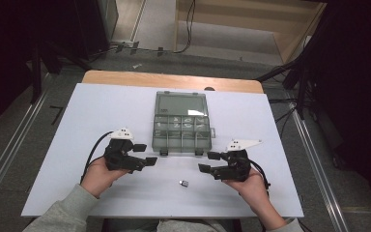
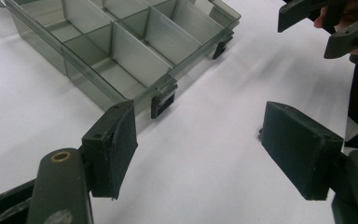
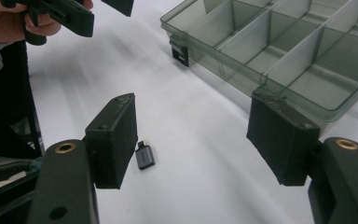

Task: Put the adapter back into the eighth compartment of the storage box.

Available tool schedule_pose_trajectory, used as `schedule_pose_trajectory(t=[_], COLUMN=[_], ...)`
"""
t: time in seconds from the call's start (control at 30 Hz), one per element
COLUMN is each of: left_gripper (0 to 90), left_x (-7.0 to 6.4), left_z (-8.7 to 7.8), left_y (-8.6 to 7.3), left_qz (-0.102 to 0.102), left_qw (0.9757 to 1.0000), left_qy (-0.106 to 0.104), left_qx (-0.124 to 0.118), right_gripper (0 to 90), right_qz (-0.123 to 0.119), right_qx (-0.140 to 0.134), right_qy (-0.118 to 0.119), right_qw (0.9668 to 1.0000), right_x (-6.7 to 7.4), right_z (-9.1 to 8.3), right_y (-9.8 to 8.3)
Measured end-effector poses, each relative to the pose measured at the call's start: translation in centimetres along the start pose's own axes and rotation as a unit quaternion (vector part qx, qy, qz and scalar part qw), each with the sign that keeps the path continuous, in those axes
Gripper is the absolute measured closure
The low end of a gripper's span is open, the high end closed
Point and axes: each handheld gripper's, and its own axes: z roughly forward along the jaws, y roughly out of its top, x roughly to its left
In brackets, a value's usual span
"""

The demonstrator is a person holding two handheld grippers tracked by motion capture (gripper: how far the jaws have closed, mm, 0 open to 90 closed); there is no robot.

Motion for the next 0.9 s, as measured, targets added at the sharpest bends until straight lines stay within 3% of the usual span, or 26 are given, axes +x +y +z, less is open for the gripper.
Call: schedule_pose_trajectory(t=[0.47, 0.77, 0.9], left_gripper=[26.9, 26.9, 26.9], left_x=[-0.3, -0.6, -0.6], left_z=[-0.4, -0.7, -0.9], left_y=[-1.3, -2.0, -2.3], left_qz=[-0.001, 0.015, 0.009], left_qw=[1.0, 0.9999, 0.9999], left_qy=[-0.002, 0.004, 0.003], left_qx=[0.005, 0.008, 0.007], right_gripper=[30.7, 30.7, 30.7], right_qz=[-0.005, -0.013, -0.019], right_qx=[0.014, 0.027, 0.034], right_qy=[0.015, 0.024, 0.029], right_qw=[0.9998, 0.9992, 0.9988], right_x=[0.8, 1.3, 1.5], right_z=[0.6, 1.4, 1.9], right_y=[-0.6, -0.7, -0.7])
